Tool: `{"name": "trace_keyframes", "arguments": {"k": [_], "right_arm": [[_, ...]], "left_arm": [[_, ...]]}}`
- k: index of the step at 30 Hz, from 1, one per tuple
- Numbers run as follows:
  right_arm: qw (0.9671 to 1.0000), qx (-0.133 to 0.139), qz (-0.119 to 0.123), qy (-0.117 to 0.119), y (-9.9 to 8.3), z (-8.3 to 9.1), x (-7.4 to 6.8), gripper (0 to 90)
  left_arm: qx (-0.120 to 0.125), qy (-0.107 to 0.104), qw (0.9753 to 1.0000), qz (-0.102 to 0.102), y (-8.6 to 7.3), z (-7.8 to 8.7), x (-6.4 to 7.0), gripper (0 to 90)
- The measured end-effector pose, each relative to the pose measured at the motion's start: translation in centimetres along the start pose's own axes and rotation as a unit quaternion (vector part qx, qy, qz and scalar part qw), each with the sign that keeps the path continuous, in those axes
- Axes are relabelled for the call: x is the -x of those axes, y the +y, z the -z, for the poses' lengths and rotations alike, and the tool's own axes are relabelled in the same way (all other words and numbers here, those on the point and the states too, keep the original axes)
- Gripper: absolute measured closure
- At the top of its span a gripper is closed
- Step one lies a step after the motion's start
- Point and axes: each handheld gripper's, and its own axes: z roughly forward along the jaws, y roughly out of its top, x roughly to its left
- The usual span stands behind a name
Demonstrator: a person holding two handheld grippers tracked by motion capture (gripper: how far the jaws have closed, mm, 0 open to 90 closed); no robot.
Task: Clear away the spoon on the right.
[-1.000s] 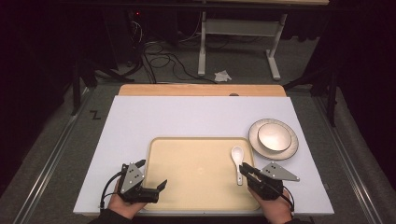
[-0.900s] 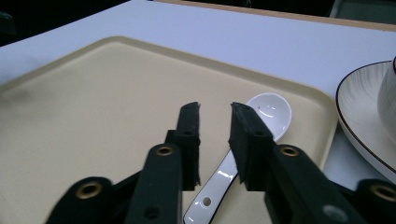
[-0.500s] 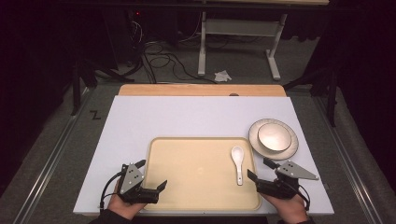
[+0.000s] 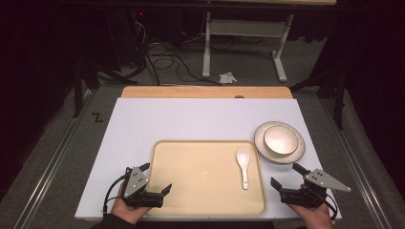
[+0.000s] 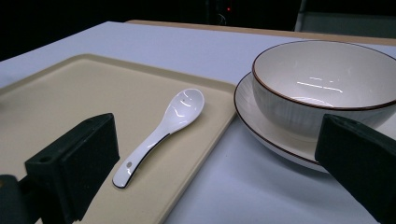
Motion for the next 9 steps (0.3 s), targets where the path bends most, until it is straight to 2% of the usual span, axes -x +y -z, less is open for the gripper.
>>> {"name": "trace_keyframes", "arguments": {"k": [3, 9], "right_arm": [[0.9999, -0.009, 0.01, 0.003, -0.15, -0.45, -0.09, 0.3], [0.9999, -0.01, 0.007, 0.0, -0.18, -0.6, -0.14, 0.3]], "left_arm": [[0.0, 0.001, 1.0, -0.002, 0.0, 0.07, 0.08, 0.2], [-0.001, 0.0, 1.0, -0.003, -0.01, 0.08, 0.05, 0.2]]}}
